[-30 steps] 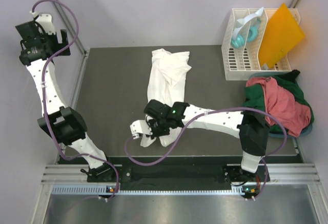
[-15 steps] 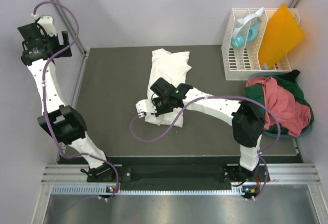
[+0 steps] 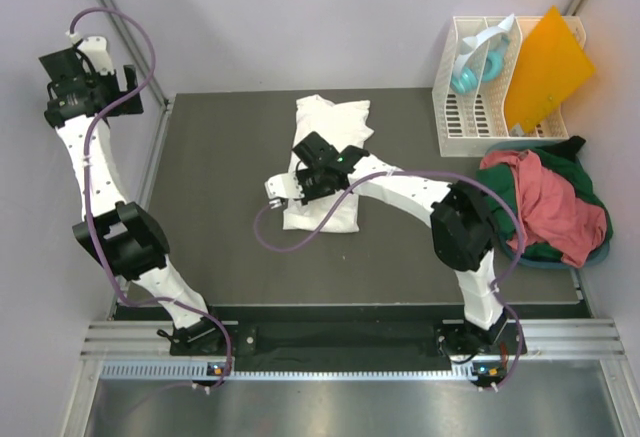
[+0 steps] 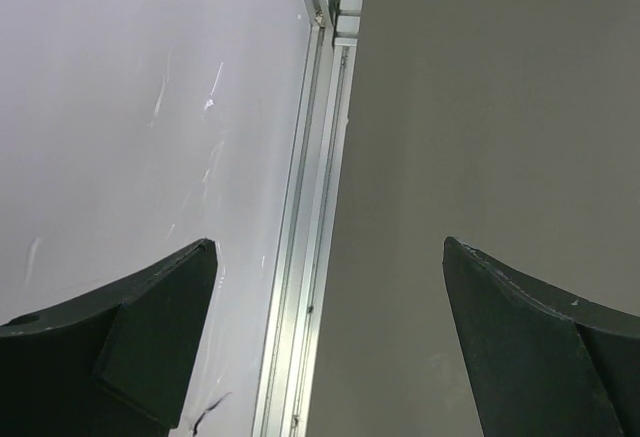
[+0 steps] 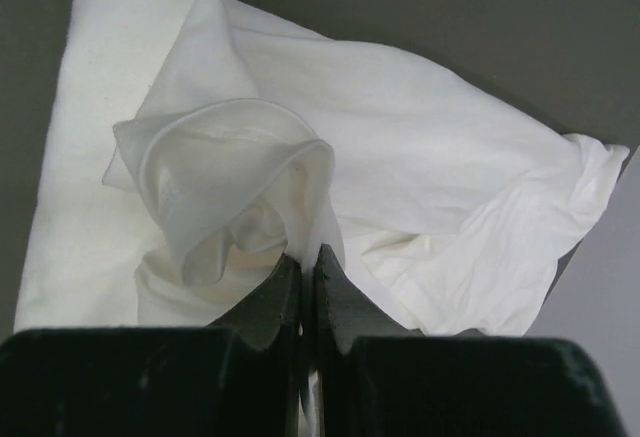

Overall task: Fold and stack the t-shirts
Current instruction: Fold the folded rectangular tshirt in 1/3 of the way

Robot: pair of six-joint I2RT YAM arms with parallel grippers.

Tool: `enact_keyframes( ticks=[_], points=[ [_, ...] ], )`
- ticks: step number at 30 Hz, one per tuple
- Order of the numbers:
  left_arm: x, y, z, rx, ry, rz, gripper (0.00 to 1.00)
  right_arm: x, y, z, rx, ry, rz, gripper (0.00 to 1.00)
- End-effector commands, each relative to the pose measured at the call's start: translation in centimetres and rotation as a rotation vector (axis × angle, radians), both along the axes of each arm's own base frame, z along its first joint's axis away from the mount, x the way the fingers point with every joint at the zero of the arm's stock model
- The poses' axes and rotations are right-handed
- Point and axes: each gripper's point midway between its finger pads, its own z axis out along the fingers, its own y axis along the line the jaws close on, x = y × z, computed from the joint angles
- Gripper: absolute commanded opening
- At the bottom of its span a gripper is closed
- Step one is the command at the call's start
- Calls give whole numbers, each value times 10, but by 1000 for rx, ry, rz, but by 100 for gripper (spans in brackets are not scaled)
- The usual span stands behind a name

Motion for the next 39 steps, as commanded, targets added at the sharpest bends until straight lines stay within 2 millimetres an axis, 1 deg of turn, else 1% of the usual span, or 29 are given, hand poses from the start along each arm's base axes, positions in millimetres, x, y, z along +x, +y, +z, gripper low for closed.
enact_keyframes(
  ticks=[1,6,11,15,16,17,18,19,20,21,22,23,24,25,26,28,29,30,31,32,33,34,35,39],
  points=[
    [2,-3,3,-19,-25,-11,99,40,3,21,49,-95,-30,0],
    [-1,-4,-5,-25,-9,-13,99,62,0,16,64,-114,-65,0],
    [-3,-6,-13,-42,3,-9,99,79,5,15,88,-149,-78,0],
    [-3,-7,-17,-53,9,-8,99,90,9,10,88,-163,-85,0],
    [-3,-7,-16,-51,7,-7,99,94,11,13,101,-180,-88,0],
    [-3,-7,-17,-55,7,-7,99,98,10,13,96,-200,-97,1],
    [-2,-7,-18,-58,10,-6,99,103,8,8,87,-219,-116,7],
    [-2,-7,-18,-57,9,-6,99,112,11,14,109,-263,-133,8],
    [-1,-7,-18,-61,7,-7,99,120,7,16,102,-307,-170,8],
    [-2,-7,-19,-64,12,-7,99,127,4,13,103,-339,-201,18],
    [-2,-8,-21,-64,17,-9,99,139,10,28,168,-411,-237,30],
    [-3,-8,-22,-65,17,-5,99,146,4,34,172,-460,-281,45],
    [-3,-7,-24,-66,22,-3,99,149,2,35,180,-482,-297,81],
    [-4,-8,-26,-67,26,-3,99,152,4,42,207,-504,-310,99],
    [-5,-7,-28,-69,30,-3,99,153,2,46,221,-513,-328,100],
    [-5,-9,-32,-78,36,-5,99,154,2,60,272,-525,-352,100],
    [-5,-9,-33,-82,38,-3,99,152,0,61,276,-525,-360,100],
    [-5,-11,-34,-88,39,-7,99,154,-1,76,310,-548,-379,100],
    [-5,-12,-35,-95,39,-9,99,154,1,85,352,-553,-402,100],
    [-5,-12,-34,-95,37,-12,99,154,-1,103,390,-564,-421,100],
    [-5,-13,-36,-100,38,-15,99,152,-2,109,403,-556,-433,100],
    [-6,-13,-36,-100,38,-15,99,153,-5,116,430,-546,-463,100],
    [-6,-14,-36,-99,40,-17,99,153,-8,131,452,-559,-489,100],
    [-8,-18,-39,-109,39,-39,99,154,-33,156,483,-638,-595,100]
  ],
)
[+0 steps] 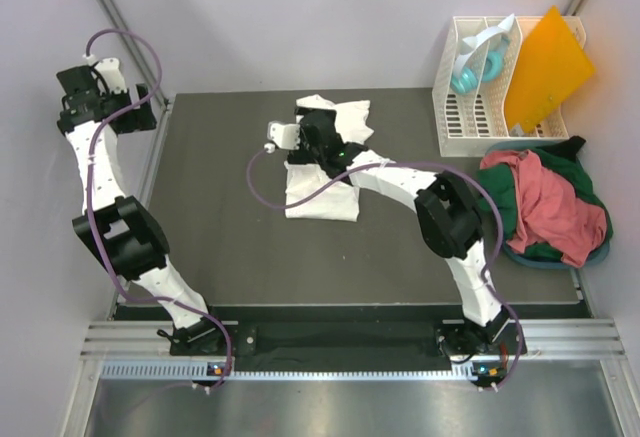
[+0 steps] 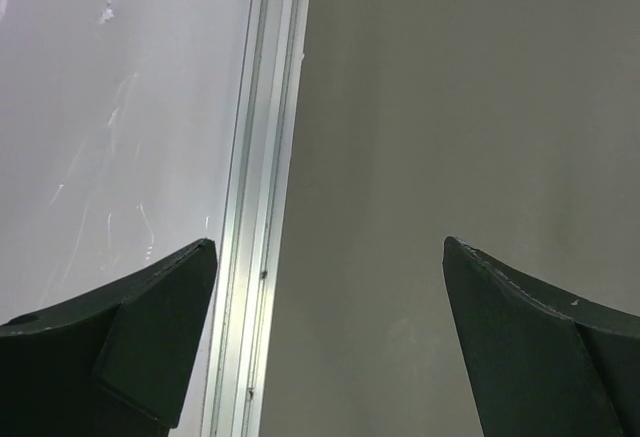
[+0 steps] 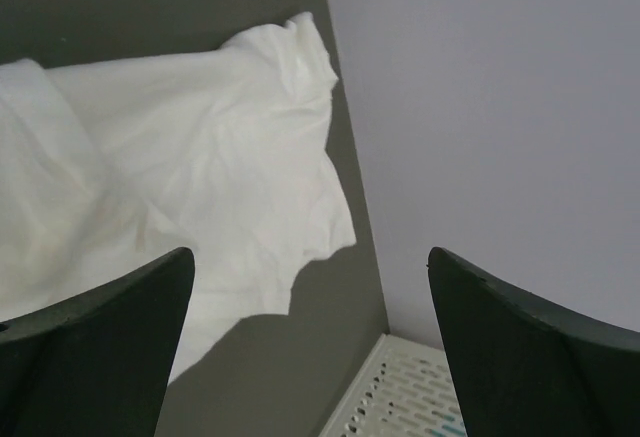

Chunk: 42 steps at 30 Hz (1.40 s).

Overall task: Fold and stack the t-shirts
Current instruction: Fold the folded rectangular tshirt in 1/3 of the way

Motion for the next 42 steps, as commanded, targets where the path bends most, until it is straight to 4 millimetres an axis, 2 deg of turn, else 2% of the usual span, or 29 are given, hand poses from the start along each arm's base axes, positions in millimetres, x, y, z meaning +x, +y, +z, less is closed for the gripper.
enact_keyframes(
  ticks=[1,2,3,4,5,6,7,8,9,10,14,23,31,33,38,42],
  points=[
    [0,-9,20,0,-75,-46,99,5,-35,105,200,-167,-152,100],
    [0,-16,23,-9,-90,-78,99,-1,-35,106,210,-132,-116,100],
    [-1,-19,18,-19,-86,-89,99,-10,-42,86,193,-29,-121,100],
    [-2,-23,17,-26,-84,-99,99,-25,-31,73,202,77,-16,100],
    [-3,-31,16,-47,-85,-130,99,-37,-37,65,194,139,-1,96],
    [-5,-32,15,-53,-86,-140,99,-48,-44,49,192,213,-12,96],
    [-6,-35,14,-56,-86,-151,99,-62,-41,33,180,286,46,93],
    [-9,-41,10,-65,-81,-168,99,-75,-49,9,149,342,40,89],
    [-9,-43,12,-65,-92,-181,99,-83,-51,-4,149,382,43,88],
    [-10,-45,11,-59,-94,-189,99,-97,-55,-28,125,443,64,86],
    [-13,-51,4,-67,-82,-200,99,-105,-53,-56,131,510,60,74],
    [-13,-54,2,-73,-72,-193,99,-82,-24,-46,208,494,71,69],
    [-13,-53,0,-68,-64,-183,99,-80,-25,-66,189,507,61,59],
    [-13,-51,0,-65,-63,-178,99,-79,-25,-70,183,509,61,59],
    [-9,-49,3,-62,-69,-174,99,-80,-23,-70,188,515,68,58],
    [-6,-50,4,-79,-73,-173,99,-76,-25,-73,175,498,57,52]
  ],
)
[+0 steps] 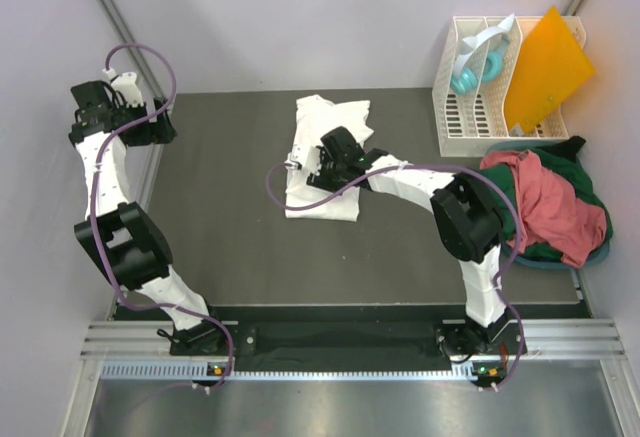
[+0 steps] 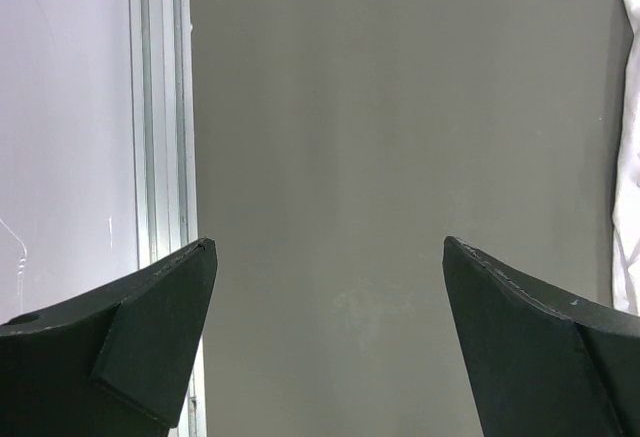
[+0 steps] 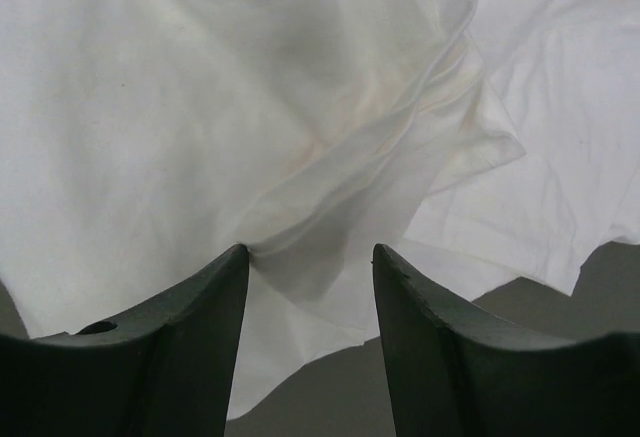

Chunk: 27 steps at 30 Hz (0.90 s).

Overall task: Fold and stack the t-shirts
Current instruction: Fold the folded rectangular tshirt in 1/3 of the way

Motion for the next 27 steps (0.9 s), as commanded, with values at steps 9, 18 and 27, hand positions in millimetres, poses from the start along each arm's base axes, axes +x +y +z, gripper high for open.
enact_keyframes(
  ticks=[9,18,27],
  points=[
    [10,0,29,27,-84,-10,99,22,5,18,34,-91,-37,19],
    [13,-6,26,4,-80,-26,99,52,-15,52,-28,-268,-101,9],
    [13,-11,26,-6,-79,-31,99,79,-34,61,-81,-377,-165,10]
  ],
)
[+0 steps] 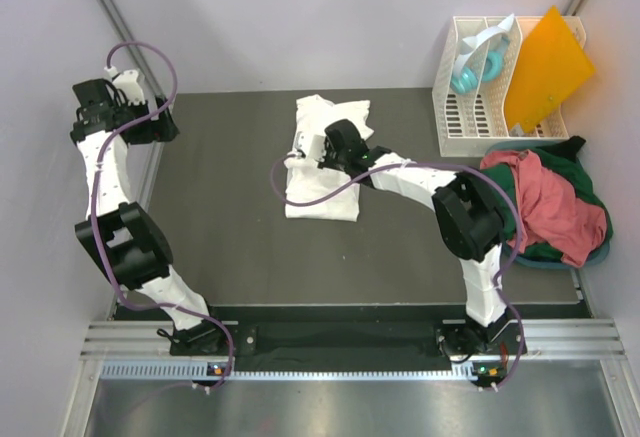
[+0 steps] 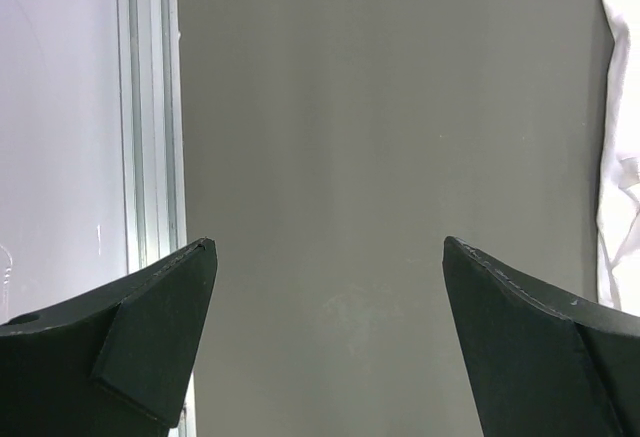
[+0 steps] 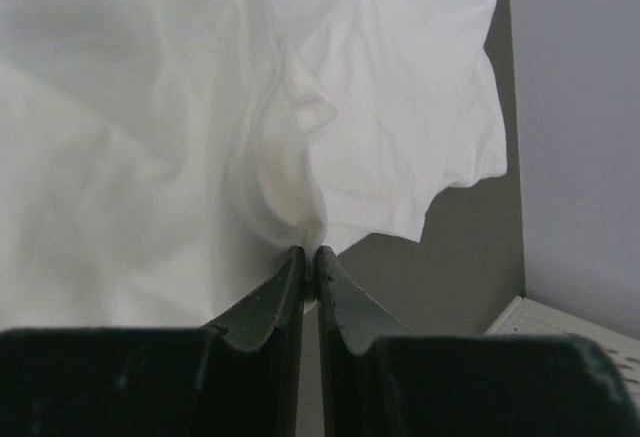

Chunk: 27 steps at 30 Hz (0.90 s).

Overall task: Fold and stack the t-shirts
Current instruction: Fold the folded rectangular tshirt in 1/3 of the way

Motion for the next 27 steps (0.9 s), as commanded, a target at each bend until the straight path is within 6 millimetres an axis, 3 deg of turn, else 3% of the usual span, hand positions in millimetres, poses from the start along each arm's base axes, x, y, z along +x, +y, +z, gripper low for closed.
enact_keyframes(
  ticks=[1,8,9,10,12,14,16,20,24,27],
  points=[
    [9,-3,22,9,-68,-22,99,30,-9,31,15,-133,-65,10],
    [7,-5,19,0,-60,-26,99,46,-24,25,-22,-183,-139,13],
    [7,-5,17,-3,-56,-25,99,50,-24,28,-12,-203,-150,21],
    [7,-6,17,-4,-54,-28,99,51,-25,26,-15,-205,-159,39],
    [8,-7,18,-2,-60,-29,99,53,-29,19,-37,-201,-170,42],
    [8,-9,18,-9,-60,-36,99,56,-34,15,-53,-206,-192,60],
    [7,-16,17,-18,-51,-63,99,60,-38,16,-60,-227,-227,68],
    [3,-41,10,27,-22,-184,99,63,-50,46,8,-299,-304,70],
    [0,-59,-4,86,3,-236,99,76,-86,91,10,-454,-493,71],
    [0,-81,-13,116,5,-288,99,80,-107,102,-4,-486,-538,71]
  ],
)
